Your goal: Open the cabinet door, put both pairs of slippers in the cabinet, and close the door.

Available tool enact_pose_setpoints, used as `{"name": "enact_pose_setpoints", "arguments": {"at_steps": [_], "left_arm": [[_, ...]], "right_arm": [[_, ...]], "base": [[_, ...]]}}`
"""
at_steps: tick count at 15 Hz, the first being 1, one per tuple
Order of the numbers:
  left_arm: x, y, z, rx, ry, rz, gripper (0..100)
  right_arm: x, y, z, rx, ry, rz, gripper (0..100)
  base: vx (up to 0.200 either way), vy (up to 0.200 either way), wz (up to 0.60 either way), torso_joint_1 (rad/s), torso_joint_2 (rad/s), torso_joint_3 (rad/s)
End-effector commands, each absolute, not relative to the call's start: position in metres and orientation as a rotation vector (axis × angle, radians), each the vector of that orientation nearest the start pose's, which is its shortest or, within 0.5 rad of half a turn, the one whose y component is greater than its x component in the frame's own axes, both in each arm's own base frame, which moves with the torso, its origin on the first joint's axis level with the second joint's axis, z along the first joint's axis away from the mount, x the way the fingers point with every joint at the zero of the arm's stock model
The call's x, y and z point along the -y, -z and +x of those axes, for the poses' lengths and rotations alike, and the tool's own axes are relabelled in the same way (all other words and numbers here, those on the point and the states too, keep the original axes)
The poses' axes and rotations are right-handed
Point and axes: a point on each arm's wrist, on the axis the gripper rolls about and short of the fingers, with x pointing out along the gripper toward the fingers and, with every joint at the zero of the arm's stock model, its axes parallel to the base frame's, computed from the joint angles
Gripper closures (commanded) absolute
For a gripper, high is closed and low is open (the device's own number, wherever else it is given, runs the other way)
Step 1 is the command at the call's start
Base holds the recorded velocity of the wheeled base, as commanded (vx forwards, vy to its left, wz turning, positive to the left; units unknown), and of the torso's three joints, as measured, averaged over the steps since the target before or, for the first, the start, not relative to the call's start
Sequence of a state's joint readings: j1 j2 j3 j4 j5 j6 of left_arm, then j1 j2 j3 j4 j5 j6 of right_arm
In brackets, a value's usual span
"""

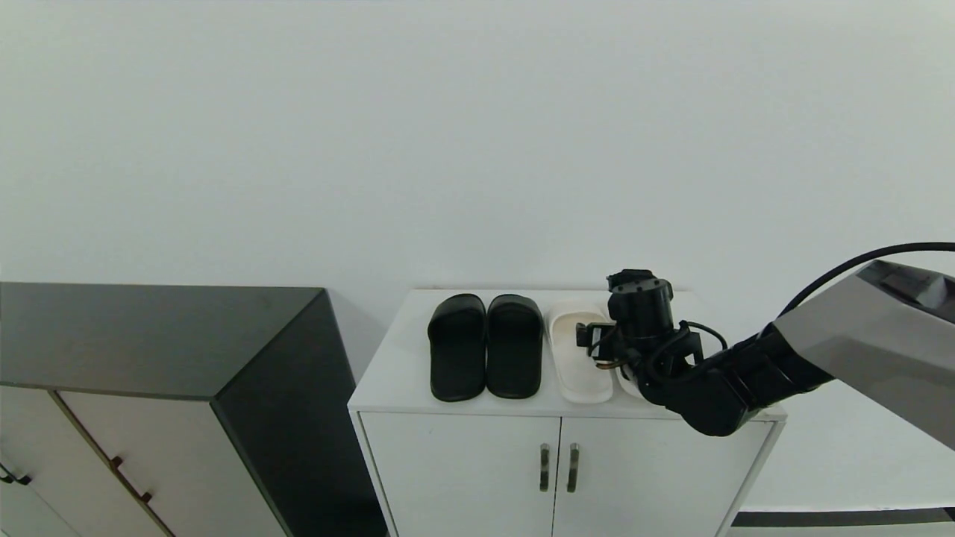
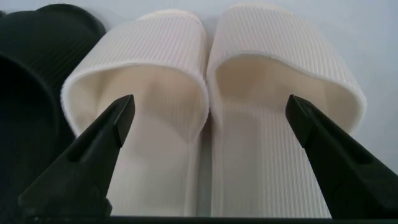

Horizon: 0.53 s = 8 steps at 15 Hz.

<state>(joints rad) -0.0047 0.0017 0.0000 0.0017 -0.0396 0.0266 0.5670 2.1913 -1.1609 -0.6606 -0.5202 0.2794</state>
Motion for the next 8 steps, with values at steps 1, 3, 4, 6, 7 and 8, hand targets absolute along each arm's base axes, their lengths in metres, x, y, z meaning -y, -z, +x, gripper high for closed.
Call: {"name": "enact_pose_setpoints", "arguments": {"at_steps": [1,3,4,6,7,8], "left_arm": [[0.0008,-0.0754,-0.0227,-0.002,0.045,0.026,100],[0.0008,-0.0754,-0.0227,-0.003,0.045,0.024,100],[0.0008,-0.0754,-0.0227,-0.003,0.045,0.024,100],[0.0008,-0.0754,-0.0227,-0.003,0.045,0.024,100],[0.0008,-0.0754,-0.0227,-0.003,0.043,0.024,100],[0.0008,-0.0754,-0.0227,-0.003,0.045,0.024,100]], "right_arm": [[-0.2180,-0.0933,0.3676,-0.318,0.002,0.081,100],[-0.2203,-0.0915,0.3712,-0.315,0.001,0.077,100],[-0.2215,-0.0910,0.3720,-0.314,-0.001,0.076,100],[-0.2214,-0.0916,0.3731,-0.312,0.001,0.067,100],[-0.2210,-0.0920,0.3725,-0.313,0.002,0.063,100],[-0.2191,-0.0998,0.3695,-0.300,0.001,0.071,100]], "base": [[0.000,0.000,0.00,0.000,0.00,0.000],[0.000,0.000,0.00,0.000,0.00,0.000],[0.000,0.000,0.00,0.000,0.00,0.000],[0.000,0.000,0.00,0.000,0.00,0.000],[0.000,0.000,0.00,0.000,0.00,0.000],[0.000,0.000,0.00,0.000,0.00,0.000]]}}
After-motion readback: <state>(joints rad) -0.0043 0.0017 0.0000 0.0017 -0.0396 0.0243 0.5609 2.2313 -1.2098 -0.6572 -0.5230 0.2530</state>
